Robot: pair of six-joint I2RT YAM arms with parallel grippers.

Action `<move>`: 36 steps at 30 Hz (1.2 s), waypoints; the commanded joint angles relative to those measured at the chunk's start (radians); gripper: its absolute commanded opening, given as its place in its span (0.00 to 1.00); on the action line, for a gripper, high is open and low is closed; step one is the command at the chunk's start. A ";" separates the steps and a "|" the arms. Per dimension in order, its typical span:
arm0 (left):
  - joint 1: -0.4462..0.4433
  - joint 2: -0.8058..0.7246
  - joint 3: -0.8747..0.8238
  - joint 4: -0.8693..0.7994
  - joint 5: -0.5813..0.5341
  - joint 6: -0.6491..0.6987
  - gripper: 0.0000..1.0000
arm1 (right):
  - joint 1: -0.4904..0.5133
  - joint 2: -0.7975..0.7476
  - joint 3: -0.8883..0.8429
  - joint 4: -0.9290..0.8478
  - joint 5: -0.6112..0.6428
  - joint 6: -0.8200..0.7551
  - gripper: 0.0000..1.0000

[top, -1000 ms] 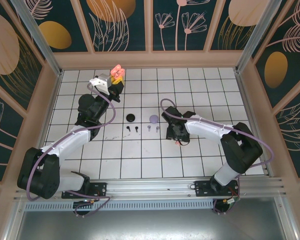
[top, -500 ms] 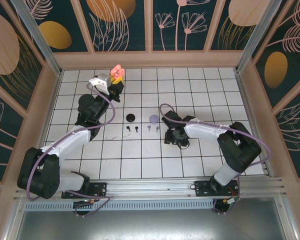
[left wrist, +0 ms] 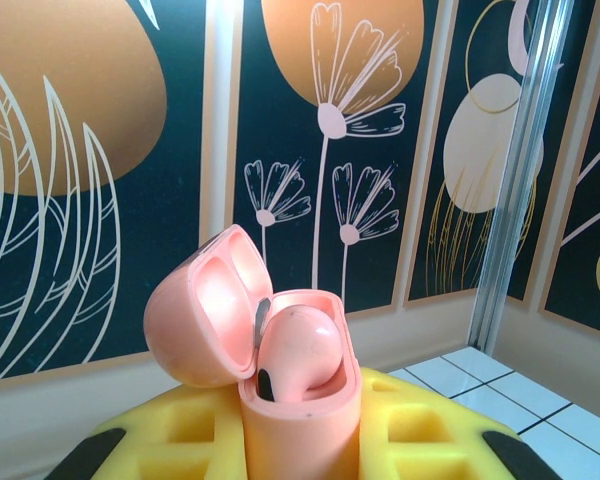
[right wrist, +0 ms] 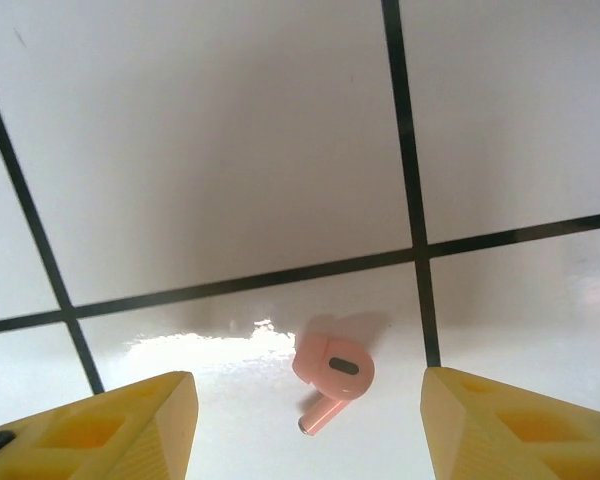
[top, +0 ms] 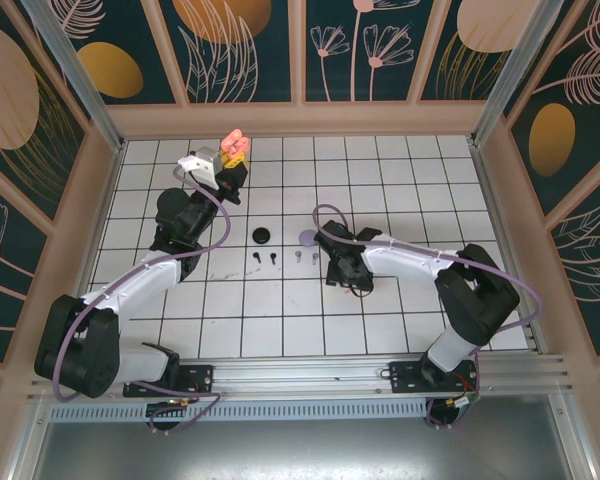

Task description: Insert wireless bluetooth earbuds into charging case

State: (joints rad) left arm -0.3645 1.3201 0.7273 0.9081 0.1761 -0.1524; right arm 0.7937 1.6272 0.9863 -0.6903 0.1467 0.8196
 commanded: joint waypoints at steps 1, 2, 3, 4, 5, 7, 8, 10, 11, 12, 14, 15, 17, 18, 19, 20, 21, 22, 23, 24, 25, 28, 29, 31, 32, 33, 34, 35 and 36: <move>0.007 -0.005 0.015 0.035 0.011 -0.013 0.00 | 0.002 0.041 0.064 -0.090 0.066 0.052 0.61; 0.007 -0.005 0.016 0.038 0.011 -0.013 0.00 | 0.002 0.050 0.074 -0.097 0.068 0.059 0.61; 0.007 -0.004 0.014 0.040 0.012 -0.015 0.00 | 0.002 0.060 0.085 -0.105 0.072 0.069 0.61; 0.007 -0.003 0.014 0.044 0.013 -0.016 0.00 | 0.002 0.071 0.094 -0.109 0.075 0.074 0.60; 0.007 0.000 0.014 0.046 0.013 -0.016 0.00 | 0.002 0.082 0.099 -0.113 0.076 0.080 0.60; 0.007 0.002 0.015 0.049 0.013 -0.017 0.00 | 0.002 0.101 0.103 -0.118 0.076 0.090 0.58; 0.006 0.002 0.017 0.049 0.013 -0.017 0.00 | 0.002 0.107 0.103 -0.120 0.076 0.094 0.57; 0.007 0.002 0.017 0.049 0.014 -0.016 0.00 | 0.004 0.114 0.092 -0.114 0.077 0.096 0.55; 0.007 0.001 0.018 0.049 0.015 -0.017 0.00 | 0.002 0.114 0.086 -0.109 0.076 0.097 0.54; 0.006 0.002 0.019 0.049 0.016 -0.015 0.00 | 0.002 0.116 0.081 -0.104 0.074 0.098 0.53; 0.007 0.003 0.021 0.049 0.016 -0.013 0.00 | 0.002 0.118 0.074 -0.095 0.067 0.101 0.50; 0.007 0.004 0.021 0.049 0.016 -0.012 0.00 | 0.002 0.119 0.073 -0.091 0.064 0.102 0.49; 0.007 0.005 0.021 0.051 0.016 -0.012 0.00 | 0.003 0.121 0.068 -0.082 0.058 0.105 0.48; 0.007 0.005 0.021 0.051 0.017 -0.012 0.00 | 0.003 0.121 0.066 -0.081 0.056 0.108 0.48; 0.007 0.005 0.021 0.052 0.017 -0.012 0.00 | 0.003 0.123 0.063 -0.080 0.055 0.107 0.47; 0.007 0.006 0.021 0.052 0.017 -0.012 0.00 | 0.004 0.124 0.060 -0.078 0.053 0.109 0.47; 0.007 0.006 0.021 0.052 0.018 -0.012 0.00 | 0.004 0.124 0.055 -0.075 0.050 0.108 0.47; 0.006 0.006 0.021 0.052 0.018 -0.012 0.00 | 0.004 0.123 0.052 -0.072 0.048 0.109 0.46; 0.007 0.005 0.020 0.052 0.019 -0.012 0.00 | 0.004 0.122 0.048 -0.069 0.047 0.108 0.46; 0.007 0.006 0.021 0.053 0.019 -0.012 0.00 | 0.004 0.123 0.042 -0.066 0.045 0.108 0.46; 0.007 0.005 0.020 0.054 0.019 -0.012 0.00 | 0.004 0.122 0.039 -0.064 0.044 0.108 0.45; 0.006 0.008 0.020 0.055 0.019 -0.013 0.00 | 0.004 0.123 0.029 -0.051 0.037 0.108 0.45; 0.007 0.008 0.020 0.055 0.019 -0.013 0.00 | 0.005 0.124 0.026 -0.047 0.035 0.108 0.44; 0.006 0.007 0.020 0.055 0.019 -0.015 0.00 | 0.006 0.123 0.022 -0.040 0.034 0.108 0.43; 0.007 0.007 0.019 0.055 0.019 -0.015 0.00 | 0.006 0.125 0.020 -0.038 0.036 0.107 0.42; 0.007 0.008 0.019 0.055 0.019 -0.015 0.00 | 0.006 0.127 0.017 -0.037 0.036 0.108 0.42; 0.007 0.007 0.019 0.055 0.019 -0.015 0.00 | 0.005 0.127 0.017 -0.033 0.036 0.108 0.42; 0.007 0.008 0.019 0.055 0.020 -0.015 0.00 | 0.006 0.128 0.015 -0.031 0.036 0.109 0.42; 0.007 0.008 0.018 0.055 0.020 -0.015 0.00 | 0.006 0.130 0.014 -0.028 0.037 0.107 0.41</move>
State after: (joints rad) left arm -0.3645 1.3231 0.7273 0.9161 0.1764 -0.1528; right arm 0.7940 1.7363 1.0183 -0.7284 0.1825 0.9051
